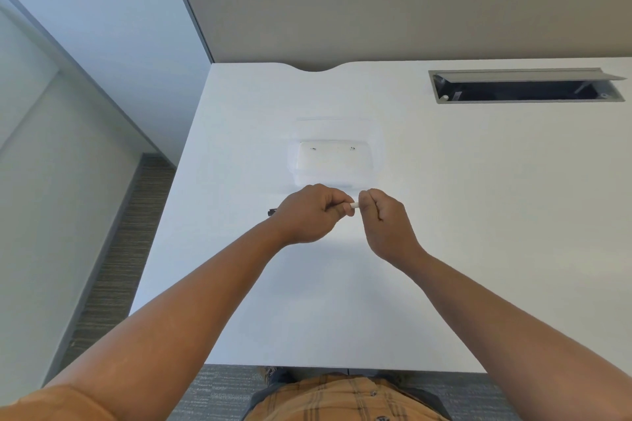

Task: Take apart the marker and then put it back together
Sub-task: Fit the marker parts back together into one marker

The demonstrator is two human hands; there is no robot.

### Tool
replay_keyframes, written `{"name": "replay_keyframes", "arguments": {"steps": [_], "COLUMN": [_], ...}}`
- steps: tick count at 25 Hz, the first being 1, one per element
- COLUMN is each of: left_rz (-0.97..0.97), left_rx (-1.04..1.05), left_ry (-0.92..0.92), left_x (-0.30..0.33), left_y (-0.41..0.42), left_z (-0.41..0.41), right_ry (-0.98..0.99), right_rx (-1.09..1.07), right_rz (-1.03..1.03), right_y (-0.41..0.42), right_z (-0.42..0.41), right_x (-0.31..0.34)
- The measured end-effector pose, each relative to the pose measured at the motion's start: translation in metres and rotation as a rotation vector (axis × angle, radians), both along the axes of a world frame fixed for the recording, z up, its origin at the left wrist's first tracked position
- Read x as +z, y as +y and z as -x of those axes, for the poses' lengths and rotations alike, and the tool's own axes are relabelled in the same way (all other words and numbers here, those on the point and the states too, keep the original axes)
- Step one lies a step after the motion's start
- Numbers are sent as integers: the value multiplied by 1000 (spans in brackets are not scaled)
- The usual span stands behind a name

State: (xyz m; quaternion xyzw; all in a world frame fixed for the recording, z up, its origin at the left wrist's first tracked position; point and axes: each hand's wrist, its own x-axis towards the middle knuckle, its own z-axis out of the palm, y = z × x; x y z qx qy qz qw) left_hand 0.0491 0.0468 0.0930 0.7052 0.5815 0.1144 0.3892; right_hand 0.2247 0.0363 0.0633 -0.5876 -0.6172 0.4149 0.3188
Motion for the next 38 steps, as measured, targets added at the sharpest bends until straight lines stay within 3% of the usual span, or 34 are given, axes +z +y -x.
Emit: {"name": "replay_keyframes", "arguments": {"steps": [2,3,4,8,10,11,13,15,17,22,26,30,35,38], "left_rz": [-114,-122,-97,120,193,178,31,-186,-250,-179,-110,-147,-39,-67], "left_rx": [-70,-90,-93,-2,16,8,-36,-121,-181,-171,-148,-92,124,189], "left_ry": [185,220,227,-59,-200,-202,-36,226,271,171,138,234,-23,-72], "left_x": [2,2,1,-3,0,0,0,-2,-9,-11,-4,-9,-26,-39], "left_y": [-1,-2,-3,1,1,1,-1,-3,-7,-6,-3,1,1,0], "left_z": [-3,-4,-3,5,7,7,3,0,0,1,7,24,49,54], "right_ry": [283,336,287,-168,-232,-198,37,411,477,198,166,121,173,182], "right_rx": [-108,-115,-96,76,182,187,53,-101,-116,-29,31,-37,-101,-71], "right_rz": [451,586,596,-27,-216,-209,73,591,807,518,409,360,366,340], "right_y": [2,4,5,2,2,2,4,3,1,3,10,15,21,24], "right_z": [5,5,3,-6,-12,-12,-6,2,1,-1,-7,-17,-32,-36], "right_x": [8,11,10,-3,-6,-6,-1,7,11,12,8,0,-14,-26]}}
